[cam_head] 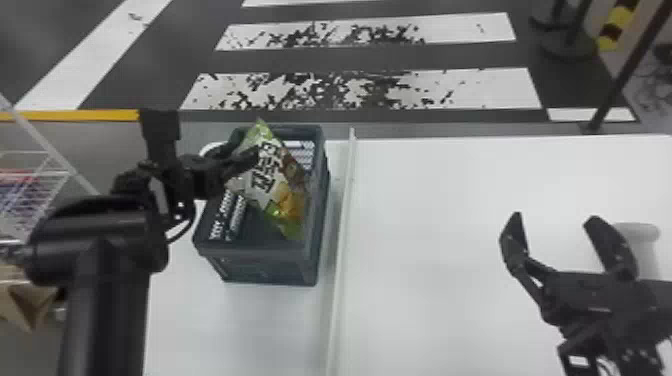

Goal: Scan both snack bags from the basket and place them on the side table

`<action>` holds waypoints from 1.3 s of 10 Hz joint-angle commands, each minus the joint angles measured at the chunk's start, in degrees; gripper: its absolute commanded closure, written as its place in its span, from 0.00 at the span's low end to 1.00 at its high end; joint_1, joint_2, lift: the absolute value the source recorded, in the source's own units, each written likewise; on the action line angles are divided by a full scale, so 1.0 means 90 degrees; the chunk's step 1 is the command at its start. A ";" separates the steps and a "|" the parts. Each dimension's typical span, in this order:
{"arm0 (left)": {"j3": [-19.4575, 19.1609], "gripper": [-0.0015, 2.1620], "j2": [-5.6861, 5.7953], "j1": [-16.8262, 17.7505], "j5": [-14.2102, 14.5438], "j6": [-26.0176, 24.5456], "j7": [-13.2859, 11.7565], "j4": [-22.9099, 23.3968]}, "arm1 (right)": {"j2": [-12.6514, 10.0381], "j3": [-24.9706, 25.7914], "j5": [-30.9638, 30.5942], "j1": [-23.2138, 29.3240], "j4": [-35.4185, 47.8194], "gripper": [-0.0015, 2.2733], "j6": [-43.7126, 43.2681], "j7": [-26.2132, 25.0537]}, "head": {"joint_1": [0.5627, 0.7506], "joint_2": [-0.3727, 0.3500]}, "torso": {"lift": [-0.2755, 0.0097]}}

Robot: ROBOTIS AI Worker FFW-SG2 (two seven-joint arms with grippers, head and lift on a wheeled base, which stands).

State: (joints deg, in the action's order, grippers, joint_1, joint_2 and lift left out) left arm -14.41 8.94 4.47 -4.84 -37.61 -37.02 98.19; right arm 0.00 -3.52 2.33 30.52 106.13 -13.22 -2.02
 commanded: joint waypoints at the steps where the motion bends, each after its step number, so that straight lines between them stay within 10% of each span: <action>1: -0.0001 0.91 0.0022 0.0001 -0.0019 -0.0212 -0.0038 -0.0002 | -0.0006 0.0010 0.0063 -0.0002 -0.0005 0.02 0.0000 0.0000 | 0.70 0.69 | 0.70; 6: -0.0225 0.99 0.0110 -0.0018 0.0157 -0.0426 -0.0399 0.0145 | -0.0006 0.0059 0.0112 0.0037 -0.0005 0.03 0.0000 0.0000 | 0.70 0.68 | 0.70; 13: -0.0772 0.99 -0.0027 -0.0301 0.1055 -0.1169 -0.0174 0.1942 | -0.0006 0.0029 0.0102 0.0086 0.0054 0.03 0.0078 -0.0010 | 0.70 0.71 | 0.70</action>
State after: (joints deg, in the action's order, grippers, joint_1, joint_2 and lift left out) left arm -21.21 9.08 1.50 4.36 -47.49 -38.61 114.49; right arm 0.00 -3.25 3.25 31.13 106.45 -12.73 -2.11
